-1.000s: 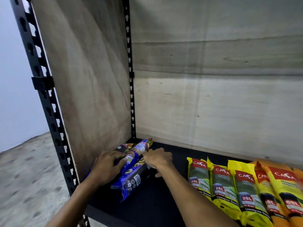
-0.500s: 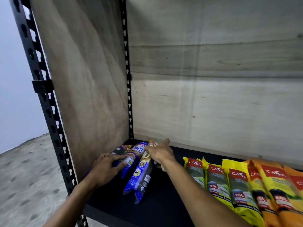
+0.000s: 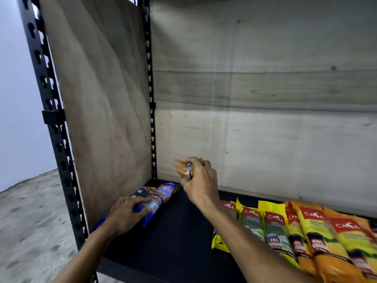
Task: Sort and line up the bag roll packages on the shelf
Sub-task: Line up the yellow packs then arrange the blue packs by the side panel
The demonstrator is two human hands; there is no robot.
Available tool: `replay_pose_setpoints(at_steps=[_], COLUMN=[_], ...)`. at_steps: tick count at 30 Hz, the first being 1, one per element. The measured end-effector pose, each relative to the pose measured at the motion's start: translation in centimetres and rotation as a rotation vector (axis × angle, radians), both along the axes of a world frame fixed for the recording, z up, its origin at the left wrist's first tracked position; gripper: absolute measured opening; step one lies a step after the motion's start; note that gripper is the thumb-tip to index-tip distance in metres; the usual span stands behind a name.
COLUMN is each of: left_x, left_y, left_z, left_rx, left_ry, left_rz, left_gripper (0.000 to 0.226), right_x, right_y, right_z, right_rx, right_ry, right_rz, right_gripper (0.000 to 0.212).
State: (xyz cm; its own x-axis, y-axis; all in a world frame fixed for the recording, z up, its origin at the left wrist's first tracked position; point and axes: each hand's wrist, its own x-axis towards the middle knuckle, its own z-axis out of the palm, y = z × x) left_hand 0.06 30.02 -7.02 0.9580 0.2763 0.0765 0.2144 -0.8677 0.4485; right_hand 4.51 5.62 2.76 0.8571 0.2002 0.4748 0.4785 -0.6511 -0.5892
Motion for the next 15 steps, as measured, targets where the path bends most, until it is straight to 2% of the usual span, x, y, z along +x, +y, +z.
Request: replay_pose_setpoints(at_steps=[3, 6, 9, 15], left_x=[0.1, 0.3, 0.3, 0.7], left_y=[0.2, 0.5, 0.6, 0.9], left_z=[-0.3, -0.6, -0.3, -0.4], left_rx=[-0.019, -0.017, -0.002, -0.015], left_ry=[-0.006, -0.007, 0.001, -0.063], left_rz=[0.008, 0.002, -0.008, -0.002], left_gripper=[0.065, 0.066, 0.059, 0.063], right_x=[-0.8, -1.4, -2.2, -4.1], right_y=[0.0, 0.4, 1.0, 1.2], right_z=[-2.2, -4.1, -5.2, -6.9], right_rx=[-0.167, -0.246, -0.320, -0.497], right_ry=[-0.071, -0.092, -0.066, 0.021], right_rz=[0.009, 0.025, 0.039, 0.136], right_gripper=[0.059, 0.059, 0.061, 0.057])
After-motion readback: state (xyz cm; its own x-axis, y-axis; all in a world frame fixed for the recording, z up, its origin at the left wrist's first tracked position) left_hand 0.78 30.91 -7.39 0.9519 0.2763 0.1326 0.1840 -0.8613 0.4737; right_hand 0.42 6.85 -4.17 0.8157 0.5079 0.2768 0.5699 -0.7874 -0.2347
